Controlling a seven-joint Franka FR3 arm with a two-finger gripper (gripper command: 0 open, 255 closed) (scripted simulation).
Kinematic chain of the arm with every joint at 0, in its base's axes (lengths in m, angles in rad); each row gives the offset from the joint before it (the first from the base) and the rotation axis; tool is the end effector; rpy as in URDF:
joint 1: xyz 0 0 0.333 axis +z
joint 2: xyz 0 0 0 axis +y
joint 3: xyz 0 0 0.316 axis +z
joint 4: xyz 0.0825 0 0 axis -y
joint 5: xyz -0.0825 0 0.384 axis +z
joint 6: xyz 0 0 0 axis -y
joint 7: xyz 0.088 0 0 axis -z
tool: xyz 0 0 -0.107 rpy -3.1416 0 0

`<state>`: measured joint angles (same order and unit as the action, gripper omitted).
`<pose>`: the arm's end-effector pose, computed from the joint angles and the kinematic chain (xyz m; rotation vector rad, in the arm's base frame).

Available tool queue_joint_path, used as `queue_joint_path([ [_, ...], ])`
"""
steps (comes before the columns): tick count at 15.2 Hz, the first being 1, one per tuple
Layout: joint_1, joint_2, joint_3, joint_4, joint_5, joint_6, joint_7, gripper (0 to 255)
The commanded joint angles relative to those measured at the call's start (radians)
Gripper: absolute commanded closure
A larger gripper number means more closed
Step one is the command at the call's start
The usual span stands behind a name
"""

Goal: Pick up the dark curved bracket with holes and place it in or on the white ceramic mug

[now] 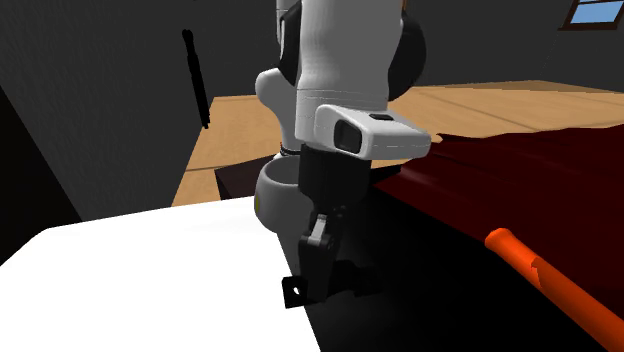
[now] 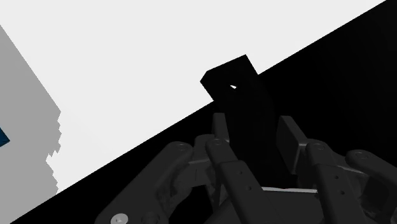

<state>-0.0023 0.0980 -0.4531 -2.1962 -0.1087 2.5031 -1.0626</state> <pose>0.5074 -0.2449 0.3661 2.7325 0.9882 0.1127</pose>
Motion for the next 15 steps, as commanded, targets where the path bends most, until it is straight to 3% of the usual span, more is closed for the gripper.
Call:
queue_joint_path([
  [1, 0.002, -0.014, -0.001, 0.015, -0.006, -0.028, 0.003, 255],
  [15, 0.011, -0.109, 0.002, 0.112, -0.042, -0.213, 0.013, 255],
])
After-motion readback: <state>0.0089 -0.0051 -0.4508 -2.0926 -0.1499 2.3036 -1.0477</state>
